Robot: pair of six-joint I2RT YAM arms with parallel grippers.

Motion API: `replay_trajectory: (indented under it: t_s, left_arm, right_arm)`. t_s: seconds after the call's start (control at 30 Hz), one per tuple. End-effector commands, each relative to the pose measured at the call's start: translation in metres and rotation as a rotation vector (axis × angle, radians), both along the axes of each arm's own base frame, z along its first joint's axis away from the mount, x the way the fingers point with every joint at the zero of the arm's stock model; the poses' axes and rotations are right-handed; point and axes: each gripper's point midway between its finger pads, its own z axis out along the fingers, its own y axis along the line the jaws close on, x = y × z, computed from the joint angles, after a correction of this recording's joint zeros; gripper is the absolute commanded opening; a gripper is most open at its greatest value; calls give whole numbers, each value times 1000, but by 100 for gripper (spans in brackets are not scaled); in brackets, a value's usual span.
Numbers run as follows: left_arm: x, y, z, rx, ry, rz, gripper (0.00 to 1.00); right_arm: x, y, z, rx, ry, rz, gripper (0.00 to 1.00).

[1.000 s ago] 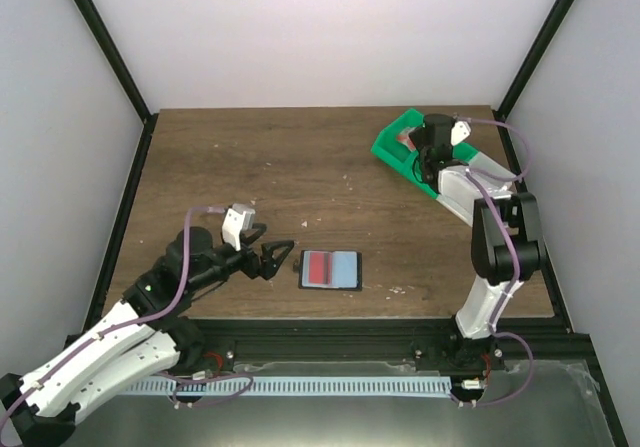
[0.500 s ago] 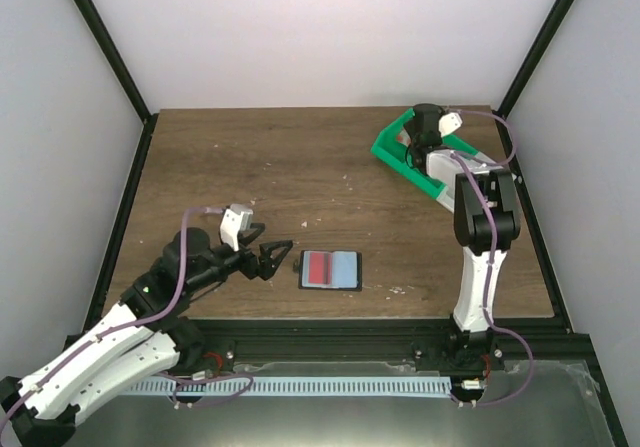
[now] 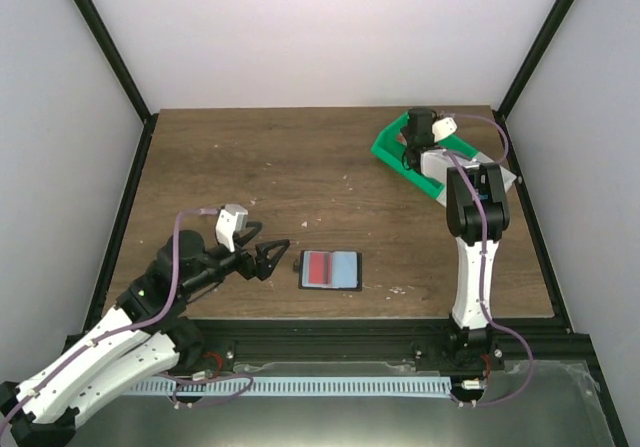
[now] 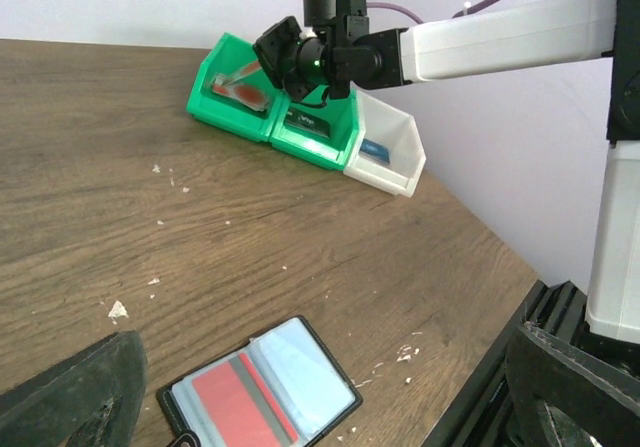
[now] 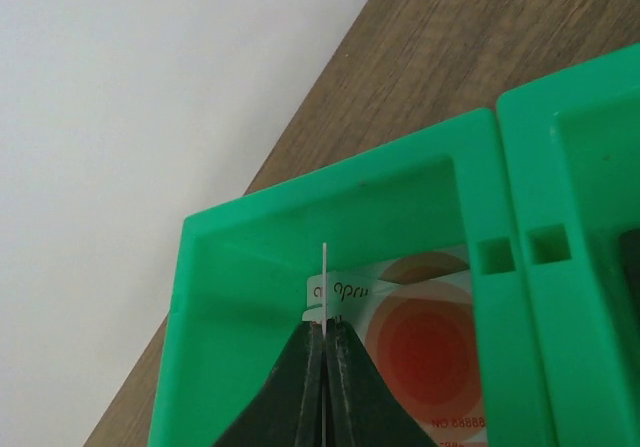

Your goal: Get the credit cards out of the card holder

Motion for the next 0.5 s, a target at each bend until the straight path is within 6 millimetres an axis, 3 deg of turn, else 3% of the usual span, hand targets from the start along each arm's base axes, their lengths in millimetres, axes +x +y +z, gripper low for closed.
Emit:
replay_trajectory:
  t_s: [0.0,0.2,0.47]
  left_arm:
    - [1,5,3,-1,-23,19,100]
    - [2,5,2,0,-20,22,100]
    - [3,5,0,3,-15,26,100]
  right_arm:
    - [11,-15,14,-37,-39,-60,2]
    - [21,-16,12,-70,-34,-60,3]
    - [27,-14,15,-90,-11,-43,19]
